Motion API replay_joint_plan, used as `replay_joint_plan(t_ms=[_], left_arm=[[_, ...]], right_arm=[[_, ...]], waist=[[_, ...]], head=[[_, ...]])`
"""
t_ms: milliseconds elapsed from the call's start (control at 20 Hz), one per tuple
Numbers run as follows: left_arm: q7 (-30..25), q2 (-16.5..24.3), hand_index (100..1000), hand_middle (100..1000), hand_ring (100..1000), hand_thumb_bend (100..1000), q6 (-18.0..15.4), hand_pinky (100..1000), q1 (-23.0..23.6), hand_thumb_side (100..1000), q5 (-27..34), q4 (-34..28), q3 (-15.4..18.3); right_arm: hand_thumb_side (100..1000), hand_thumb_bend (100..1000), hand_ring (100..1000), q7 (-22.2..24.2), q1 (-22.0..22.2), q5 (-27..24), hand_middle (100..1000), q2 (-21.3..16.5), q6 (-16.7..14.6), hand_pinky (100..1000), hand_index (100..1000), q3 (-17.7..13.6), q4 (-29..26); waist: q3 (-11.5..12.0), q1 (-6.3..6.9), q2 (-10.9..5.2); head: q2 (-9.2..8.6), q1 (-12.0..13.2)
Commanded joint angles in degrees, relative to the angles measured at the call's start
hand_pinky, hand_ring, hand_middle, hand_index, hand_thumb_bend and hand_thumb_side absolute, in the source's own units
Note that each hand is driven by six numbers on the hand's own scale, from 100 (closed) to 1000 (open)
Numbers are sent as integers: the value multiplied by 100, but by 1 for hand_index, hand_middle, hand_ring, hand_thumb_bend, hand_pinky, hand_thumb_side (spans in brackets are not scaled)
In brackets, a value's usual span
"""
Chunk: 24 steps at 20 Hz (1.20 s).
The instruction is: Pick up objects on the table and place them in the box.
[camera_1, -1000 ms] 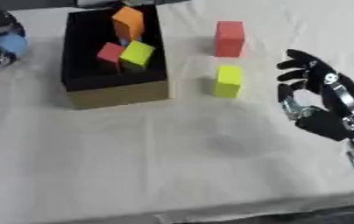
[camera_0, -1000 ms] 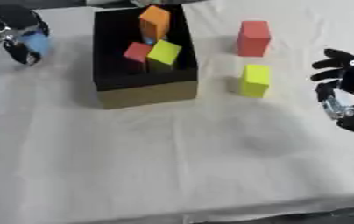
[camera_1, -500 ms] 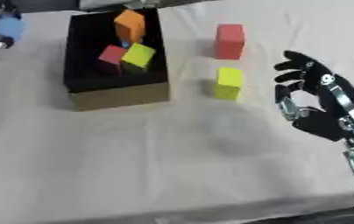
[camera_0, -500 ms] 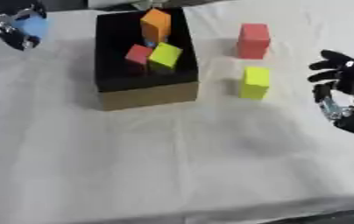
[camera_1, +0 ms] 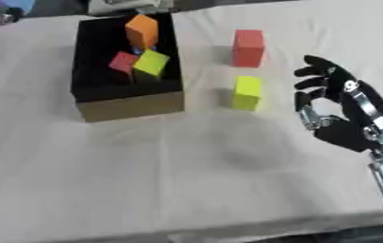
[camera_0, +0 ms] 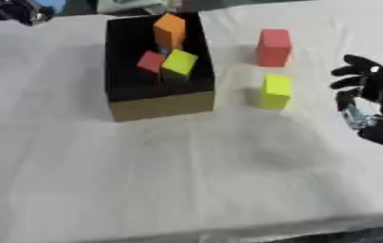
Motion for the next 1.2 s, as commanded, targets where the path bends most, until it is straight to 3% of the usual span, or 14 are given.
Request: replay_joint_plan(t_ms=[50,400,600,800,850,900,950,1050,1200], left_arm=[[-187,-85,712,423,480,100,-108,622,-220,100,374,-291,-159],[-292,-746,723,439,493,141,-194,642,-356,100,524,36,-399],[-137,-900,753,486,535,260,-257,679,-271,131,568,178,-504],[47,-889,814,614,642,485,-241,744,-126,284,682,125,-572],[81,-876,849,681,697,611,-234,771,-90,372,705,91,-587],[113,-856,861,714,723,657,-229,787,-47,403,730,44,-602],[142,-833,881,760,759,802,-222,810,-4,487,760,-11,-614],[192,-766,898,795,787,931,-201,830,86,549,820,-142,-632],[265,-634,912,832,817,1000,-133,855,217,605,900,-364,-606]], right_arm=[[389,100,758,16,-43,10,794,-92,-11,655,966,-50,-54],[389,100,758,22,-42,-5,794,-51,-12,655,966,-49,-53],[390,100,758,17,-32,-8,794,-49,-9,655,966,-56,-49],[390,100,758,12,-30,-12,794,-45,-9,655,966,-62,-49],[390,100,758,12,-32,-12,794,-43,-9,655,966,-63,-49],[391,100,758,10,-35,-12,794,-41,-9,655,966,-65,-48],[391,100,758,9,-37,-12,794,-41,-9,655,966,-67,-48],[391,100,758,7,-42,-10,794,-44,-9,656,967,-71,-48],[391,100,758,-3,-45,-8,795,-49,-7,656,967,-82,-44]], waist=[[-27,-19,-203],[-70,-44,-193],[-86,-55,-173],[-69,-58,-159],[-61,-60,-156],[-50,-63,-151],[-39,-67,-147],[-19,-80,-141],[10,-101,-132]], head=[[28,-10],[28,-3],[28,-45],[28,-89],[28,-101],[28,-116],[28,-129],[28,-149],[28,-176]])
